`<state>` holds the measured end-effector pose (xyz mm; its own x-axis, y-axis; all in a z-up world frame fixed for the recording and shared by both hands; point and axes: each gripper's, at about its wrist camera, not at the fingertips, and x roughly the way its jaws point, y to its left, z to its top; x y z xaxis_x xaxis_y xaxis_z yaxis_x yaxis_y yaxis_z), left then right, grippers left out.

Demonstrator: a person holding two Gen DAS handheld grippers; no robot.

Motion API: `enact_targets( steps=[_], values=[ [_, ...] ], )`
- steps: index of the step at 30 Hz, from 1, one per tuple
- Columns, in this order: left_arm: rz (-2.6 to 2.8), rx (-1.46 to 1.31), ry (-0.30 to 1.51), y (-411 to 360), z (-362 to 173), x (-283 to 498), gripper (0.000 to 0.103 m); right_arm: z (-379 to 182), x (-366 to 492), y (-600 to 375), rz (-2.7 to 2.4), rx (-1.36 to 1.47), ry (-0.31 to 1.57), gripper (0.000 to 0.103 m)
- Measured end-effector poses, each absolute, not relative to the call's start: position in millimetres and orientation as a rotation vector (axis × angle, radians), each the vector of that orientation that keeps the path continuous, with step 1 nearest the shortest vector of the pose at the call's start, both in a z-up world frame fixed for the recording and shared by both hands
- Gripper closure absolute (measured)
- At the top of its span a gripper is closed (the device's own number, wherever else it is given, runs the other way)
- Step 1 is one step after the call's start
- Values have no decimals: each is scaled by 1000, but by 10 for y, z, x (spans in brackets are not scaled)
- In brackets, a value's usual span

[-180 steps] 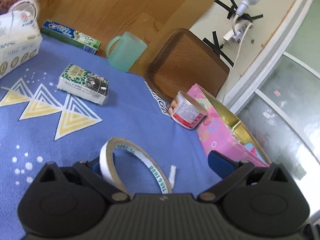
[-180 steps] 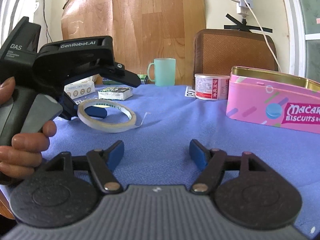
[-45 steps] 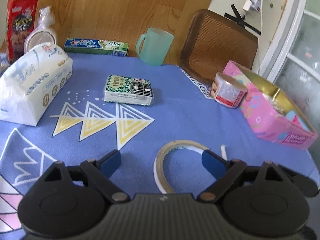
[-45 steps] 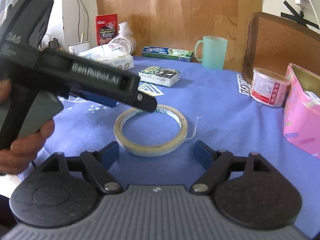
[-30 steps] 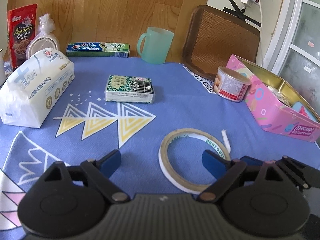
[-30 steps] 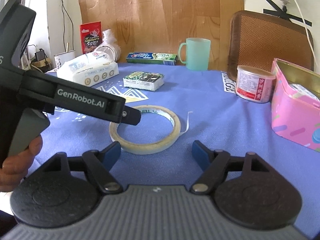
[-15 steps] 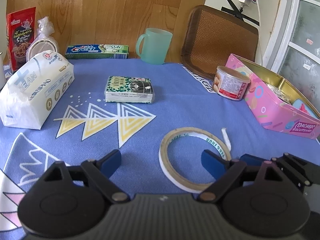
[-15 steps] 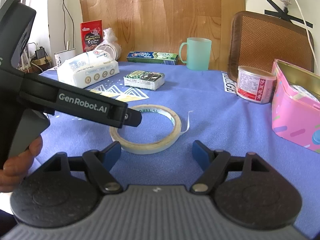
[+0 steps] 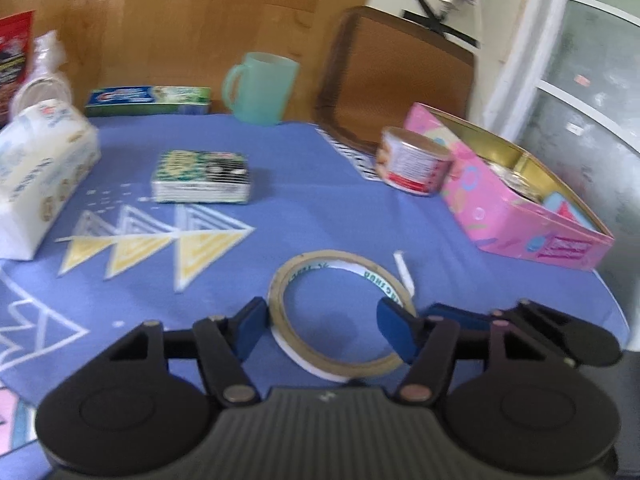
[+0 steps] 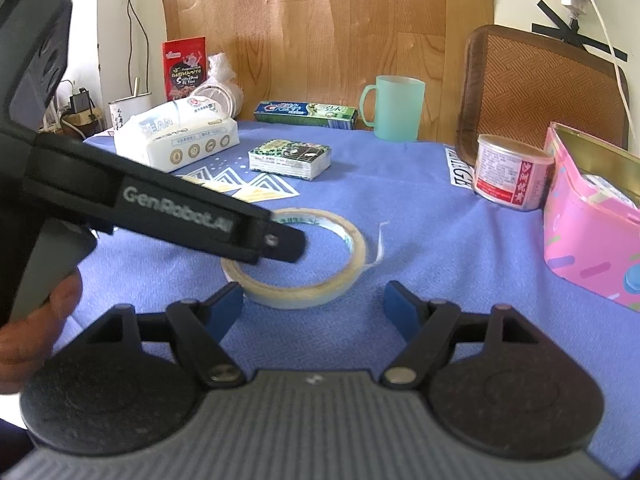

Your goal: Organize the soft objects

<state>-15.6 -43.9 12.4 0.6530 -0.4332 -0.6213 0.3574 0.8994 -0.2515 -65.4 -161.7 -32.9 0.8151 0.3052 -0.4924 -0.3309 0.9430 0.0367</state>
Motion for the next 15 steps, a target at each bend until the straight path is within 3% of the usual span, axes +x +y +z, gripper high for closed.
enact_targets(
  steps=[15],
  values=[
    [-521,-143,673,-487,59,-149,36,-342,-660,-1648,287,-22,506,28]
  ],
)
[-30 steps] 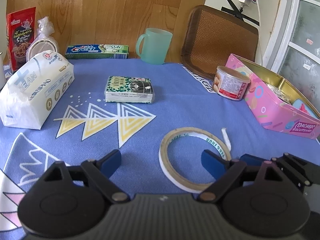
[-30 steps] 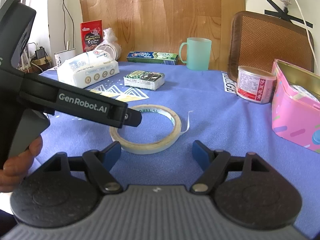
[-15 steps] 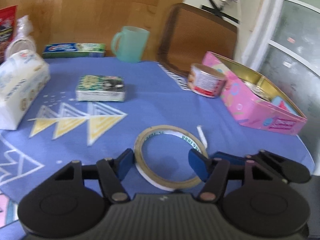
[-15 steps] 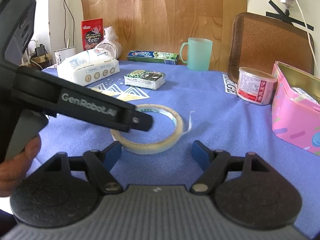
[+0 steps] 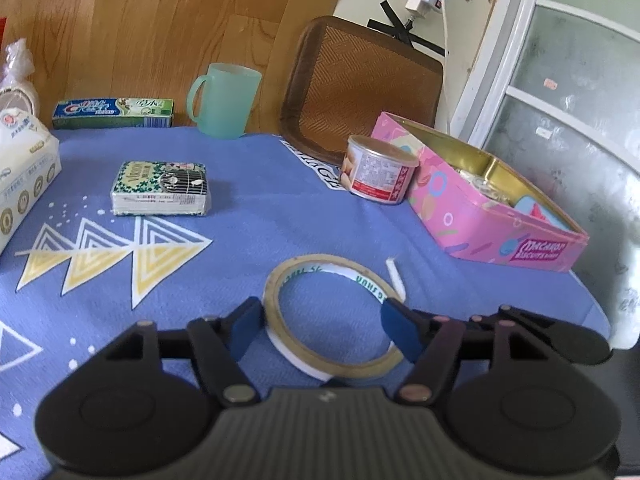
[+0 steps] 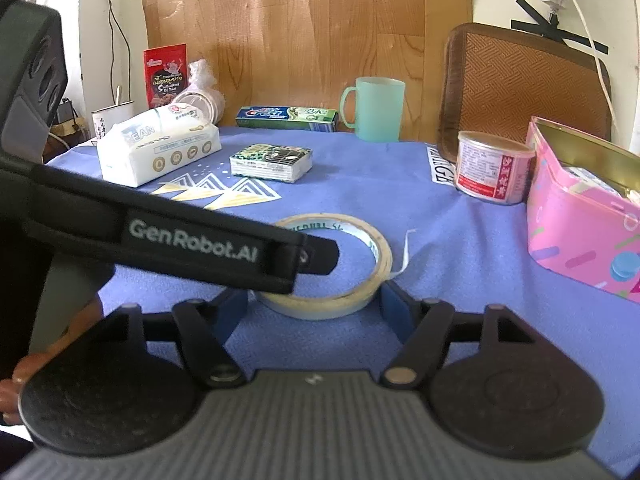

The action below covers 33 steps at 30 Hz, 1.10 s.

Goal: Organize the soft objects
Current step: 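Carry the tape roll into the pink tin and open the left gripper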

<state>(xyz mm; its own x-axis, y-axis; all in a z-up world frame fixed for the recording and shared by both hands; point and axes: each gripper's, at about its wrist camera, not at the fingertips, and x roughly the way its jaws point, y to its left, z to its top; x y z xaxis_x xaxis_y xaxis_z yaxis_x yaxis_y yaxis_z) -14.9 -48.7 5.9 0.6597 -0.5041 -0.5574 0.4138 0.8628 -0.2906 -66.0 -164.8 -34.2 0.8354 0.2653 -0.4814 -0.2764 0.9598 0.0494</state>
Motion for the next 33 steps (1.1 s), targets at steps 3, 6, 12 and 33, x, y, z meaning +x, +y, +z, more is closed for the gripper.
enact_targets(
  steps=[3,6,12,33],
  values=[
    [-523,-181,672,-441,56,-143,40,-344,-658,-1648,284,-21,504,28],
    [-518,-208,672,-403,56,-140,47,-346,-672,-1639,269,-18,496,31],
    [-538,-225,641,-453,168,-169,50,-326,-796,-1637,216,-36,420,31],
    [-672,23,534,-2527,778,474,37,59,-248,-3253,-408,-28,312,37]
  ],
)
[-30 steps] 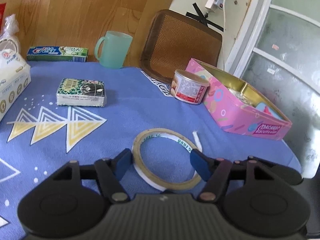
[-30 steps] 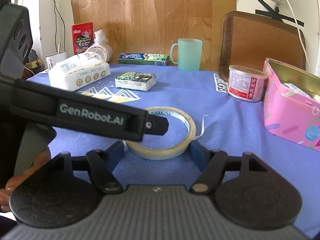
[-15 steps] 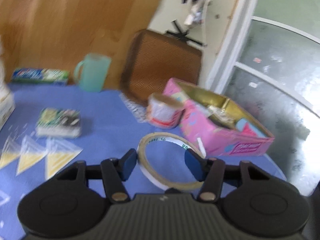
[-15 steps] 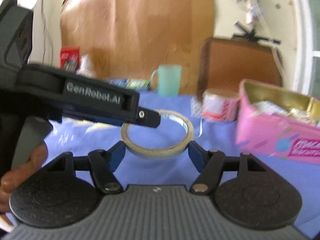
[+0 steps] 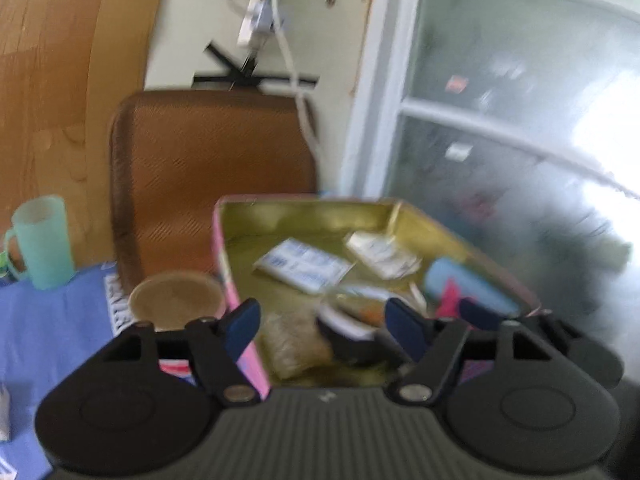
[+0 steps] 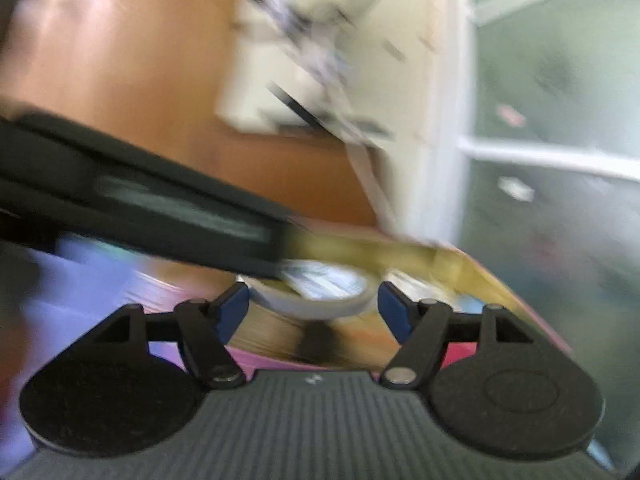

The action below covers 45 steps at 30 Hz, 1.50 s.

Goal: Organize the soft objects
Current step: 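Carry the tape roll into the pink tin and open the left gripper, then grasp the green VIRTOO tissue pack with the right gripper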

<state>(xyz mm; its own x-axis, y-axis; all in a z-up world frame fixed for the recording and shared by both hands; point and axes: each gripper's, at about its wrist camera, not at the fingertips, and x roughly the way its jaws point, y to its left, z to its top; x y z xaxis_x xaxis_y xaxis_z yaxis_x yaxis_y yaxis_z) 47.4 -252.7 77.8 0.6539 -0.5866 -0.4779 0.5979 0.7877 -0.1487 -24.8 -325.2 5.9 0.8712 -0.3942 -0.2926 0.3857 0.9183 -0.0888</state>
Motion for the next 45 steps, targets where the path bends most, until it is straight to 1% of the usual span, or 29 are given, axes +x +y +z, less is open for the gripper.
enact_targets(
  steps=[2,5,7,8,11,13,17,20,21,22,24,29,33,36,37,38,39,40,41,45],
  values=[
    [-714,-39,536,-2326,735,412,34,52,-427,-3439,-341,111,265,37],
    [-703,-67,513,-1911,649,238,31,-6,-590,-3379,-333,85,221,37],
    [-671,-94,543,-1604,551,185,31,-41,-612,-3291,-289,90,219,38],
    [-642,-111,562,-1422,494,168,31,-41,-602,-3248,-262,100,218,40],
    [-536,-171,586,-818,360,98,31,-19,-570,-2999,-166,105,219,49],
    [-456,-211,577,-415,291,5,31,-11,-554,-2796,-69,95,239,51],
    [-256,-278,581,288,177,-31,31,-2,-303,-2346,142,73,334,51],
    [-167,-336,576,618,88,-26,32,-39,-15,-1960,255,70,425,51],
    [-162,-371,570,678,76,-33,32,-44,77,-1847,271,66,440,51],
    [-151,-399,566,738,60,-24,29,-59,155,-1740,280,63,452,51],
    [-125,-412,579,783,36,24,27,-65,328,-1594,289,66,472,51],
    [-114,-352,583,674,29,26,23,-97,558,-1424,282,113,482,50],
    [-105,-323,585,617,32,23,23,-158,741,-1319,281,150,503,44],
    [-109,-326,584,629,25,29,23,-281,873,-1259,295,159,572,45],
    [-108,-323,584,626,25,33,22,-267,877,-1277,310,173,566,45],
    [-107,-320,584,619,24,33,22,-278,875,-1287,324,174,576,47],
    [-105,-315,585,607,26,34,21,-279,865,-1305,341,187,579,55],
    [-104,-308,587,593,27,36,20,-281,855,-1309,358,192,580,59],
    [-104,-299,588,581,28,43,20,-280,836,-1302,372,191,579,66],
    [-96,-284,592,548,30,41,19,-269,784,-1263,371,161,562,74]
  ],
)
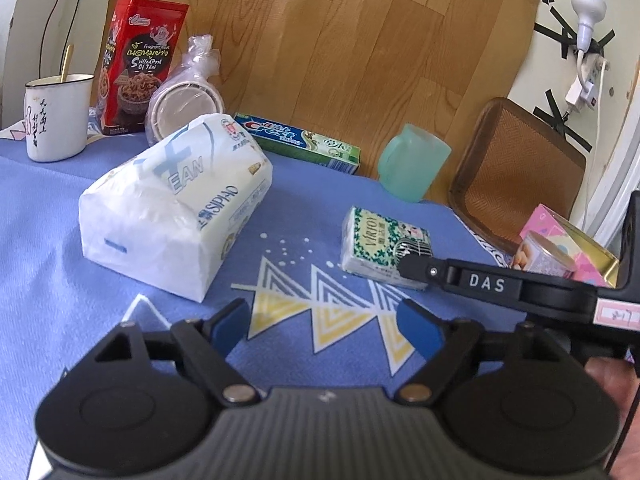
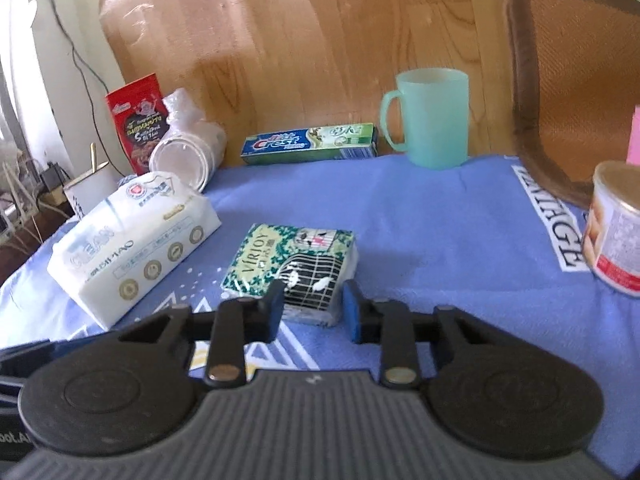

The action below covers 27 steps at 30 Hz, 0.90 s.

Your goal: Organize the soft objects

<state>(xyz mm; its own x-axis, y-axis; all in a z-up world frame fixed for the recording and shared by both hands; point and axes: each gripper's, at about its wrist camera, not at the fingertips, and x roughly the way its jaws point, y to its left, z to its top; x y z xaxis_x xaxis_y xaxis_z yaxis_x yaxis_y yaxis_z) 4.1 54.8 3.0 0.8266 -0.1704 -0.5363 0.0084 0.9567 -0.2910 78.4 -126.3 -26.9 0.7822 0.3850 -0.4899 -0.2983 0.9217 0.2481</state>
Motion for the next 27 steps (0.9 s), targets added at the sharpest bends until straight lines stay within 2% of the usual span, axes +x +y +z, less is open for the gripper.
enact_targets(
  steps=[8,18,25,27],
  values=[
    [-86,-257,599,499,27,51,16,-278,705,-1400,324,220,546,84],
    [-76,-208,610,420,22,61,11,-312,339,-1656,263,280,519,84],
    [-75,-159,628,353,20,89,4,-329,273,-1694,263,299,514,84],
    [-77,-148,634,341,21,100,3,-332,267,-1698,267,297,513,81]
  ],
)
